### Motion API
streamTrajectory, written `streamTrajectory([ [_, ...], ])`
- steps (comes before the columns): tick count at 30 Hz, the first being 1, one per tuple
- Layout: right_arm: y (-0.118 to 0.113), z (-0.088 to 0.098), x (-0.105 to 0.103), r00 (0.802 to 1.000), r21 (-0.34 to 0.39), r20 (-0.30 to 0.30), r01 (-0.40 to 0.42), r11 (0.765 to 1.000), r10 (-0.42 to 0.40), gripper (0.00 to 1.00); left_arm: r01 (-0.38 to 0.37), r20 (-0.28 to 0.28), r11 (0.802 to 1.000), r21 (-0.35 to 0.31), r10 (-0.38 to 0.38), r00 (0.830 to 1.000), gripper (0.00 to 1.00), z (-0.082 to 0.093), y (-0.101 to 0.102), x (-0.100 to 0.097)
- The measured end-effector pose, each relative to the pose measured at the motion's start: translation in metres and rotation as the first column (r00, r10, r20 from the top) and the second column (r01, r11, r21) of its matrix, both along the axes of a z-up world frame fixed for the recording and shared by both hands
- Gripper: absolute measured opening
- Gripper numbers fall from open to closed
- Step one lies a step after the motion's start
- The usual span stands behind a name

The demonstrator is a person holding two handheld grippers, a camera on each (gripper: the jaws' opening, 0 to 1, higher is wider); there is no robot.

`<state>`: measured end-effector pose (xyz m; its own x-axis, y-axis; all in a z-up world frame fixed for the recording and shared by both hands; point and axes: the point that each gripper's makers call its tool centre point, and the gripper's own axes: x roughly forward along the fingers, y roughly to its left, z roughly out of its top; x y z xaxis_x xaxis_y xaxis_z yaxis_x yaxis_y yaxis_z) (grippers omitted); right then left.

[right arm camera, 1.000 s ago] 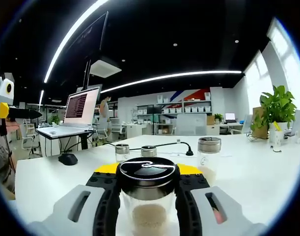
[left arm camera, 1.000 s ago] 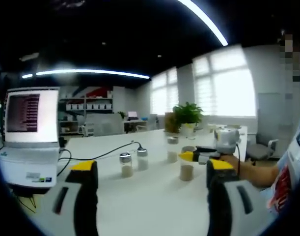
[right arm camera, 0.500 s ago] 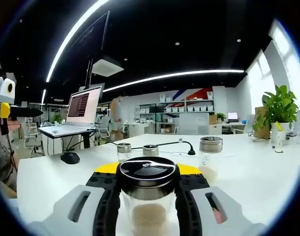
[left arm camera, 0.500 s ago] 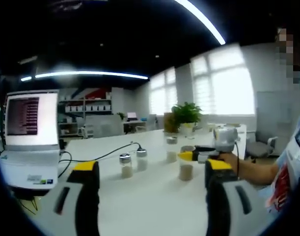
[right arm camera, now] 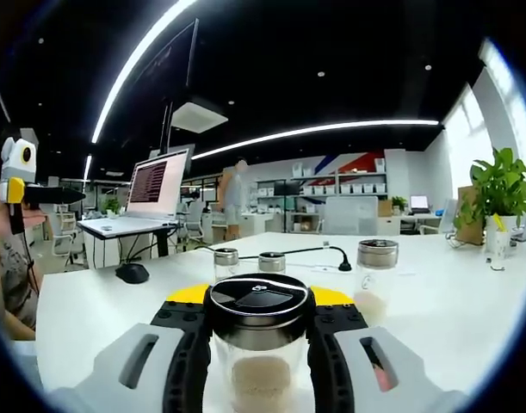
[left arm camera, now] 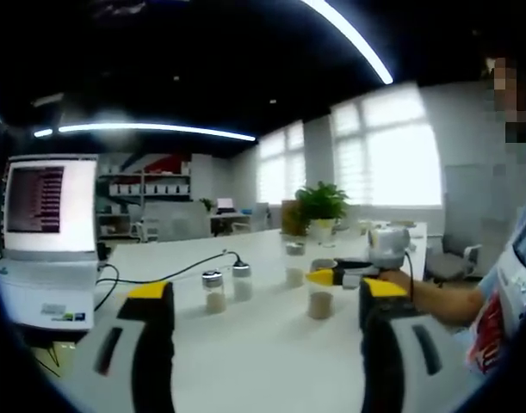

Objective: Rotate the seasoning bottle until the label or dispensing opening points toward the visible target arrow and the bottle remains upright within the marked orientation range

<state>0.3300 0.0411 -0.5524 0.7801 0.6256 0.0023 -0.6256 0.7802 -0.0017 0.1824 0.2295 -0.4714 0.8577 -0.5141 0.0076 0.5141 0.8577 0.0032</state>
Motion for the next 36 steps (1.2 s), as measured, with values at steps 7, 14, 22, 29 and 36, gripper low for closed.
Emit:
streamTrajectory([
  [7, 0.0007, -0.0003, -0.0003, 1.000, -0.001, -0.003, -0.020, 1.000, 0.020, 0.42, 0.001, 0.001, 1.000, 0.001, -0.001, 1.000, 0.94, -0.0008, -0.0007, -0.0002],
  [14, 0.0016, -0.0006, -0.0008, 0.999, -0.004, -0.007, -0.051, 0.999, 0.050, 0.42, 0.002, -0.003, 1.000, 0.002, -0.002, 1.000, 0.94, -0.0019, -0.0008, 0.0006],
  [22, 0.0027, -0.0007, -0.0030, 0.997, -0.008, -0.011, -0.072, 0.997, 0.072, 0.42, 0.006, -0.011, 1.000, -0.006, -0.006, 1.000, 0.91, -0.0038, 0.0005, 0.0035],
  [29, 0.0031, -0.0008, -0.0045, 0.996, -0.004, -0.011, -0.092, 0.996, 0.092, 0.42, 0.013, -0.017, 1.000, -0.010, -0.013, 1.000, 0.91, -0.0048, -0.0014, 0.0042],
  [36, 0.0027, -0.0015, -0.0043, 0.992, -0.003, -0.018, -0.124, 0.992, 0.124, 0.42, 0.017, -0.019, 1.000, -0.012, -0.017, 1.000, 0.92, -0.0049, -0.0021, 0.0038],
])
